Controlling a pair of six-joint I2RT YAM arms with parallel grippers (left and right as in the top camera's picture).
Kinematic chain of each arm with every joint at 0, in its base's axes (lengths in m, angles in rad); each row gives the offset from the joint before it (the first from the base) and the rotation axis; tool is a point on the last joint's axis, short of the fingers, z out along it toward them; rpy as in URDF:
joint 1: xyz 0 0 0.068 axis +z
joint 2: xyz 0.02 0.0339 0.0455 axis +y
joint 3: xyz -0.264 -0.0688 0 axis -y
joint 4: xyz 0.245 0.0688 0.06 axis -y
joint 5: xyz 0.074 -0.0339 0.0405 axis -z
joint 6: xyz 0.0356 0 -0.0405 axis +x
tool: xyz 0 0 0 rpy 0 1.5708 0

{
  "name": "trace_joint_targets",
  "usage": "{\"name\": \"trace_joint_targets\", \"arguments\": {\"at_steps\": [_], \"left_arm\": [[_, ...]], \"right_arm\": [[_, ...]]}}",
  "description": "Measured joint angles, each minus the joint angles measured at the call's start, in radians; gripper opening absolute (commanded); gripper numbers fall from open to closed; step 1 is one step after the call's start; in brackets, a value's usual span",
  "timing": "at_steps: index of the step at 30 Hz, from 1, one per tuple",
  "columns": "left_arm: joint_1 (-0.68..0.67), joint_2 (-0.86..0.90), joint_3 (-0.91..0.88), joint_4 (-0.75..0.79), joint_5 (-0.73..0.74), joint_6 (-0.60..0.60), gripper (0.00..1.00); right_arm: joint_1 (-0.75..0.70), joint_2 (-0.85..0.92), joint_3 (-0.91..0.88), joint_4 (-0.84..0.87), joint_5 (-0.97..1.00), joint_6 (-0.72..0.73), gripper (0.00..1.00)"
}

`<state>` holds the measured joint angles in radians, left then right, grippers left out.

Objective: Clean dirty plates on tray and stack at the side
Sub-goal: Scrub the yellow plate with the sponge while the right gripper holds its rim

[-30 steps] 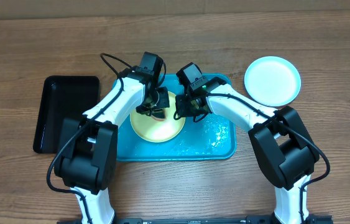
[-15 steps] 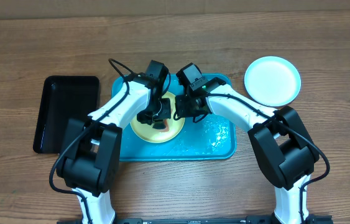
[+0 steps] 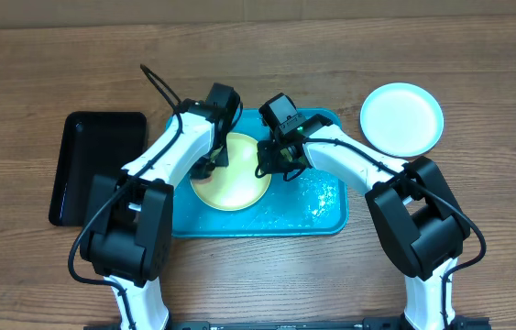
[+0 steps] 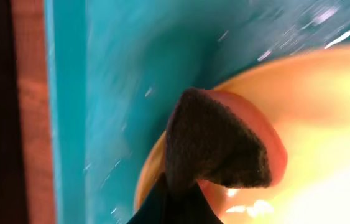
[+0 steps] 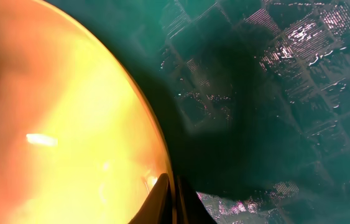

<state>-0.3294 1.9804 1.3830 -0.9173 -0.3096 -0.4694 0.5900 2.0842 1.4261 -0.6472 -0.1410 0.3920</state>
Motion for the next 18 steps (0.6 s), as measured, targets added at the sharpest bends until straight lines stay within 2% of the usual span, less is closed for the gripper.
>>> {"name": "trace_joint_targets", "arguments": {"at_steps": [3, 10, 18], "left_arm": [[0.000, 0.000, 0.004, 0.047, 0.064, 0.000, 0.04], [-0.007, 0.000, 0.005, 0.114, 0.334, -0.003, 0.04], [-0.069, 0.000, -0.005, 0.077, 0.418, 0.018, 0.04]], "right_arm": [[0.000, 0.000, 0.000, 0.000, 0.000, 0.000, 0.04], [0.000, 0.000, 0.000, 0.001, 0.001, 0.000, 0.04], [-0.005, 0.000, -0.001, -0.001, 0.003, 0.000, 0.04]]}}
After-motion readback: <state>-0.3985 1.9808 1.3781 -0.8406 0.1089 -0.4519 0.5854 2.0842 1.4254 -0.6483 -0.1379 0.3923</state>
